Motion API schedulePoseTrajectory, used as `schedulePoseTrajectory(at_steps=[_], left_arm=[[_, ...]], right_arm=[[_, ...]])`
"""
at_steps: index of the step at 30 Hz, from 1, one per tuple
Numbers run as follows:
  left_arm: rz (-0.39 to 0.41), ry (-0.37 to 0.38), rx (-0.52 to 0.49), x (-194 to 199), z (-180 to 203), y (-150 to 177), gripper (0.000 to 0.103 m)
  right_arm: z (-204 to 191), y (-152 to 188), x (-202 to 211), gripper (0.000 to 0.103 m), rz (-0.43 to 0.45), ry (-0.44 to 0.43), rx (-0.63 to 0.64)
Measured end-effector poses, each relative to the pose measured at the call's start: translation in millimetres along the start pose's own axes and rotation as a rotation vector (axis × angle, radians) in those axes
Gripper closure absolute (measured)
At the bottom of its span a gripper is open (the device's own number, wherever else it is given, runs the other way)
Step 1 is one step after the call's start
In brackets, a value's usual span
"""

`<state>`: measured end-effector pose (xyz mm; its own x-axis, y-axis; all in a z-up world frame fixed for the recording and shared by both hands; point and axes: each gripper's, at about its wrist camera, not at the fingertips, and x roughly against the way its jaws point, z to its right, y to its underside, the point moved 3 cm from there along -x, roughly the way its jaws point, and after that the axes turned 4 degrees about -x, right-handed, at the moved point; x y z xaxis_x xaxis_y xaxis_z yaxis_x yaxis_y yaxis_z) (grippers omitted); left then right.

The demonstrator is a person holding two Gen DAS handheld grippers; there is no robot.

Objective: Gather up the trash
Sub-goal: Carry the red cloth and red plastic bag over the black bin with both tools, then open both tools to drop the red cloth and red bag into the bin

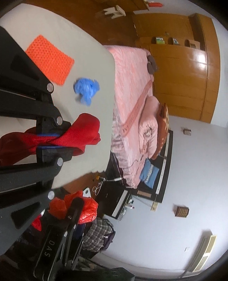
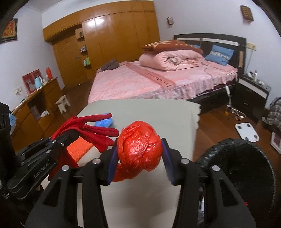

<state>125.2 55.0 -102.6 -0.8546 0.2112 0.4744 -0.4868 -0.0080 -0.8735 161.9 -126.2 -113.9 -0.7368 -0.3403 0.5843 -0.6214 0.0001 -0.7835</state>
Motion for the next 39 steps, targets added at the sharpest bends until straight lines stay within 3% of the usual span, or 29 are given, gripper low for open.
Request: schedulePoseTrajectory(at_steps=[28, 31, 32, 33, 34, 35, 36, 39], left_arm=[[-0.035, 0.328, -0.186, -44, 187, -9, 0.096], [-0.05, 0.378, -0.196, -56, 208, -9, 0.096], [-0.057, 0.392, -0.198, -60, 214, -8, 0.095], [-0.061, 0.396, -0.199, -63, 218, -8, 0.088], [-0.066, 0.403, -0.199, -67, 220, -7, 0.078], [-0.072, 0.414, -0.195, -71, 222, -6, 0.056], [-0.069, 0.416, -0.192, -73, 223, -5, 0.046], [-0.073, 0.401, -0.209, -76, 222, -1, 0.045]], right_arm=[[184, 36, 82, 0.057, 0.085, 0.311, -0.201], [201, 41, 86, 0.056, 0.087, 0.338, -0.218], [207, 42, 87, 0.046, 0.087, 0.352, -0.223], [211, 44, 87, 0.037, 0.089, 0.367, -0.226], [216, 46, 88, 0.036, 0.093, 0.379, -0.23], [221, 48, 90, 0.033, 0.093, 0.389, -0.235], [225, 50, 91, 0.026, 0.093, 0.398, -0.242], [233, 54, 98, 0.011, 0.121, 0.434, -0.272]])
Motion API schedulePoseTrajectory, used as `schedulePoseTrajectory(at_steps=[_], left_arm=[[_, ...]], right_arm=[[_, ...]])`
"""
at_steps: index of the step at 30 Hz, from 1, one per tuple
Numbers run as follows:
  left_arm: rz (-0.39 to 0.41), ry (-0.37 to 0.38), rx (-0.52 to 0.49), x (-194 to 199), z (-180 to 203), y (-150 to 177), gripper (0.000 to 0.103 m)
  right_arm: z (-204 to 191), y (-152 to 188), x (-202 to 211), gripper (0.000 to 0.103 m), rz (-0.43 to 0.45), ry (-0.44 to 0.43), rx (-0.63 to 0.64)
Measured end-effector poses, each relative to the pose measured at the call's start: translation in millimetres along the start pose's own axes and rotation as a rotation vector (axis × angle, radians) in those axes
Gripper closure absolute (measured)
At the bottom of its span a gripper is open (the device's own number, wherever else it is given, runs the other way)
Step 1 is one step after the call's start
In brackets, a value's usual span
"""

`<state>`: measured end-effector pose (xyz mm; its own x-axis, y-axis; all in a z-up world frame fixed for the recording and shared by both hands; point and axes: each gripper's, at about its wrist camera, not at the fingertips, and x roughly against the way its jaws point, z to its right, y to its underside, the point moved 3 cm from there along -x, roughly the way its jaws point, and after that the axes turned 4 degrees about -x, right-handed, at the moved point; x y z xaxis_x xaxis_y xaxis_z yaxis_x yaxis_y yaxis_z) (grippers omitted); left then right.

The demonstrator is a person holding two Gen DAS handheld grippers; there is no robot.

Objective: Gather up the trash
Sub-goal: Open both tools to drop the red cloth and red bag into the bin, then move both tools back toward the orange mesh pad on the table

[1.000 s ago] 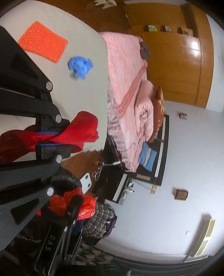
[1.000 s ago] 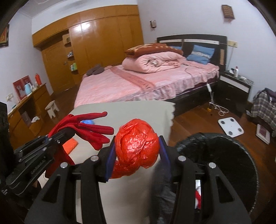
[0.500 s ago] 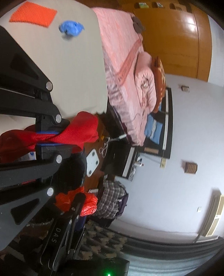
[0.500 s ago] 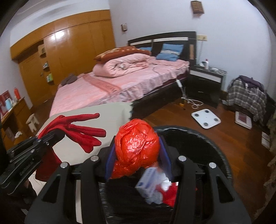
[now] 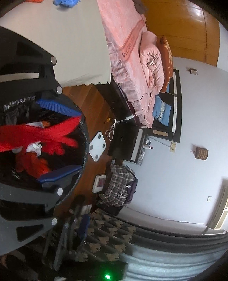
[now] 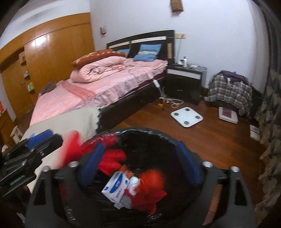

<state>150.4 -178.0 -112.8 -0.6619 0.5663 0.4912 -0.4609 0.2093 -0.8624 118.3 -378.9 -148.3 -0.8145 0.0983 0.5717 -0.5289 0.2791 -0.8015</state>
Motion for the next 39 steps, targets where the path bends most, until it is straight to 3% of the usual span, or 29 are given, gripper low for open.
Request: schedulePoseTrajectory(at_steps=[6, 10, 21, 26, 33, 39], left_arm=[[0.006, -0.088, 0.001, 17, -21, 11, 0.029], [0.007, -0.164, 0.019, 38, -49, 22, 0.024], [-0.028, -0.473, 0.142, 116, -174, 80, 0.022], [-0.061, -0.601, 0.193, 149, -233, 110, 0.022], [-0.119, -0.69, 0.278, 171, -297, 147, 0.022], [-0.168, -0.68, 0.348, 164, -323, 169, 0.022]], right_arm=[[-4, 2, -2, 0.006, -0.009, 0.014, -0.023], [-33, 7, -5, 0.006, -0.024, -0.035, -0.005], [-198, 27, -25, 0.006, -0.08, -0.305, 0.152], [-266, 45, -33, 0.006, -0.104, -0.388, 0.237], [-325, 76, -52, 0.006, -0.147, -0.408, 0.291], [-346, 98, -76, 0.006, -0.185, -0.357, 0.303]])
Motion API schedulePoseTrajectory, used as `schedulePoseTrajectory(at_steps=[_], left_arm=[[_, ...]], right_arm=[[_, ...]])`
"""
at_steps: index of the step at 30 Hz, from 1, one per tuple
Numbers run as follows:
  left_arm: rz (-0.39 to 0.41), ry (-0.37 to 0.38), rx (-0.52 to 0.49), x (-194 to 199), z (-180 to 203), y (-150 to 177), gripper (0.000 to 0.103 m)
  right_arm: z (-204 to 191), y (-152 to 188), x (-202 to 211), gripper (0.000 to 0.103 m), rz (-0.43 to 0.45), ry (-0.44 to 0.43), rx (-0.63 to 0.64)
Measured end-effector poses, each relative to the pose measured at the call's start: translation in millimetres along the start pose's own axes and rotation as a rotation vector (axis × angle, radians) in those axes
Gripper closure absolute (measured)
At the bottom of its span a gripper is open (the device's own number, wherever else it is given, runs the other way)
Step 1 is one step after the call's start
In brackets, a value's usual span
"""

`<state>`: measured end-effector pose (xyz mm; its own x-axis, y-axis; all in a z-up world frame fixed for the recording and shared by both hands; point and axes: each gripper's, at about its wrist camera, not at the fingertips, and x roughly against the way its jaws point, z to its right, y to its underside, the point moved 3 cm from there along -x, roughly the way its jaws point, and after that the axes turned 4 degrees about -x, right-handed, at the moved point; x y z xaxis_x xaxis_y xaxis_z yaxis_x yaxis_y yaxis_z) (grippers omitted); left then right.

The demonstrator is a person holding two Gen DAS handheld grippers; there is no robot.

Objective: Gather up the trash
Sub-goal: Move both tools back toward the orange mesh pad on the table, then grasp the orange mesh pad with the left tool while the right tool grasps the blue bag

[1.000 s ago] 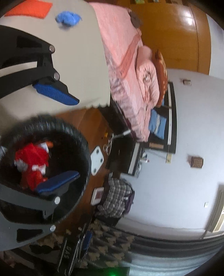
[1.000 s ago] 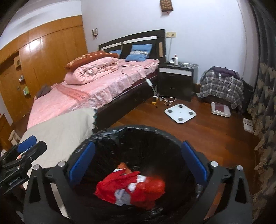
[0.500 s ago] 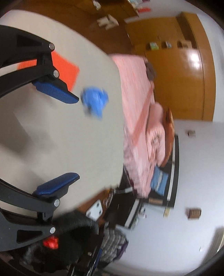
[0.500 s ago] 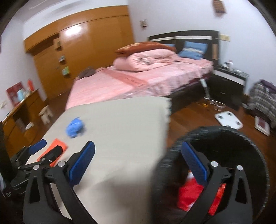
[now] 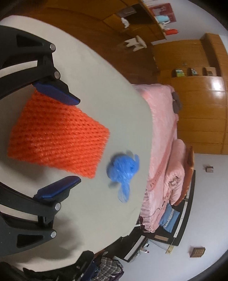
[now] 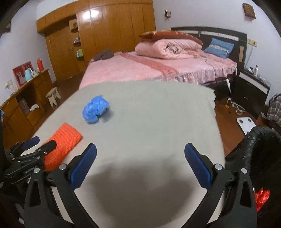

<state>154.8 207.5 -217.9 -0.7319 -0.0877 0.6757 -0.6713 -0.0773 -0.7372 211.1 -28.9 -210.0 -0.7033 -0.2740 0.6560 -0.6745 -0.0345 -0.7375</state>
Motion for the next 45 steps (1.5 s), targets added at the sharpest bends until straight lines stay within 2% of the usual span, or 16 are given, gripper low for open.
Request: schedulePoseTrajectory(at_steps=[6, 13, 16, 21, 24, 27, 34, 41, 45], left_arm=[[-0.073, 0.019, 0.013, -18, -3, 9, 0.022], [-0.106, 0.017, 0.016, -25, -4, 13, 0.022], [-0.11, 0.002, 0.012, -25, -2, 12, 0.03], [-0.096, -0.009, 0.052, -23, -10, 12, 0.059], [-0.091, -0.01, 0.06, -22, -11, 12, 0.071], [-0.085, -0.012, 0.063, -21, -12, 10, 0.077], [-0.044, -0.022, 0.092, -19, -20, -5, 0.078], [-0.035, -0.068, 0.127, -45, -42, -31, 0.078], [-0.025, -0.088, 0.109, -58, -48, -47, 0.078]], right_arm=[[-6, 12, -17, 0.006, -0.032, 0.015, 0.019], [-8, 17, -27, 0.006, -0.06, 0.023, 0.026], [-8, 19, -30, 0.006, -0.071, 0.028, 0.024], [-6, 21, -35, 0.006, -0.097, 0.033, 0.021], [-6, 23, -36, 0.006, -0.107, 0.031, 0.024], [-3, 23, -37, 0.006, -0.113, 0.026, 0.015], [-10, 5, -39, 0.006, -0.074, 0.002, 0.026], [-34, -37, -65, 0.006, -0.03, -0.017, 0.054], [-53, -58, -84, 0.006, -0.034, -0.057, 0.061]])
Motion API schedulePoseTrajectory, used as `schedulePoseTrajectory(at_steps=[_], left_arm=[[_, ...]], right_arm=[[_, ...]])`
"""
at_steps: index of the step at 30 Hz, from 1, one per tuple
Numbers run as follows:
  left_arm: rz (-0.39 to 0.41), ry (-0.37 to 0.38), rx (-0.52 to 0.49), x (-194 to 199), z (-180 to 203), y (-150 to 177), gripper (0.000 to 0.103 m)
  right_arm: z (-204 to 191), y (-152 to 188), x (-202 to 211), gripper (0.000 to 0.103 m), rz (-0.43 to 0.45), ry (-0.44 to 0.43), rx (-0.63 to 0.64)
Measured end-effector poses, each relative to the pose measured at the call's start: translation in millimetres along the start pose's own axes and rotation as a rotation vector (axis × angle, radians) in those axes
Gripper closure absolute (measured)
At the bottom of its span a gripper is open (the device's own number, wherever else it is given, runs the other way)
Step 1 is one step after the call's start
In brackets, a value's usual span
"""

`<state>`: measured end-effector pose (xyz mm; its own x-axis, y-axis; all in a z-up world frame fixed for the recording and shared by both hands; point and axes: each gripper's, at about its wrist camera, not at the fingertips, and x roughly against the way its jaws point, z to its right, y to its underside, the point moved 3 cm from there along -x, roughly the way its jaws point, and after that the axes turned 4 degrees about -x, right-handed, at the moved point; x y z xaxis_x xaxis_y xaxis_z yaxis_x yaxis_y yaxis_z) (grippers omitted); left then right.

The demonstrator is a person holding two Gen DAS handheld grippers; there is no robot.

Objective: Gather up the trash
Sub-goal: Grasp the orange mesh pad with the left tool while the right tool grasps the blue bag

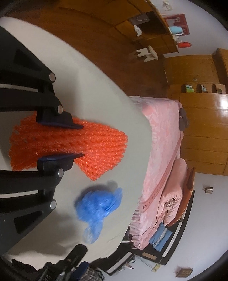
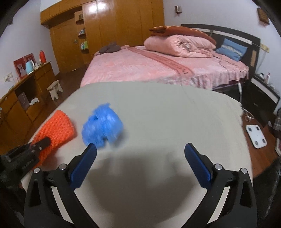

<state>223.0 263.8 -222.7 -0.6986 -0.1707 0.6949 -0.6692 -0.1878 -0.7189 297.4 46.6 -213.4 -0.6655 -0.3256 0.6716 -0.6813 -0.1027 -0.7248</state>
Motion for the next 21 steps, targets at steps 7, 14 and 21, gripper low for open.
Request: schedulePoseTrajectory(at_steps=[7, 14, 21], left_arm=[[0.007, -0.021, 0.014, -15, -13, -20, 0.078], [-0.011, -0.031, 0.034, -28, -20, -17, 0.078], [-0.026, -0.023, 0.049, -34, -19, -15, 0.078]], right_arm=[[-31, -22, -33, 0.006, -0.025, -0.048, 0.044], [-44, -15, -75, 0.01, -0.118, -0.051, 0.075], [-63, -9, -80, 0.055, -0.16, -0.151, 0.122]])
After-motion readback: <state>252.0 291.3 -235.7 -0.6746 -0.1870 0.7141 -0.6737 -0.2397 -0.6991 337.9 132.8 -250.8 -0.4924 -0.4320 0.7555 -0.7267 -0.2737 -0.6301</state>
